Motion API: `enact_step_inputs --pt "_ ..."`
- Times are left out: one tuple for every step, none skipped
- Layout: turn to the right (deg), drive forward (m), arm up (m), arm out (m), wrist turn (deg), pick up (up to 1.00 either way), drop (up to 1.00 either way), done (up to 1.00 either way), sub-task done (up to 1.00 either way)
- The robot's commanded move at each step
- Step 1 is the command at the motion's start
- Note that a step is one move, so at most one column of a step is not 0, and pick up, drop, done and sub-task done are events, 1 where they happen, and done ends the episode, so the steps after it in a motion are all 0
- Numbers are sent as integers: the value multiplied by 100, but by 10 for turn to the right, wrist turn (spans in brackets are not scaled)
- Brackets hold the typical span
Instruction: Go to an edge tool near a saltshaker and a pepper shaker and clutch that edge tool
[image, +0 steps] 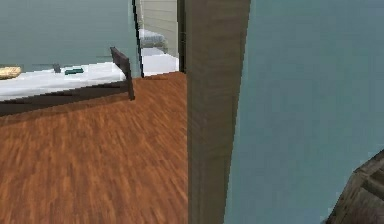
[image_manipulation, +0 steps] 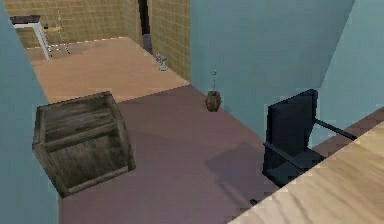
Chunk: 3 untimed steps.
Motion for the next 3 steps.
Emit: enact_step_inputs --pt "450 0 0 0 0 0 0 0 0" --pt "-390 0 0 0 0 0 0 0 0" --pt "270 0 0 0 0 0 0 0 0"
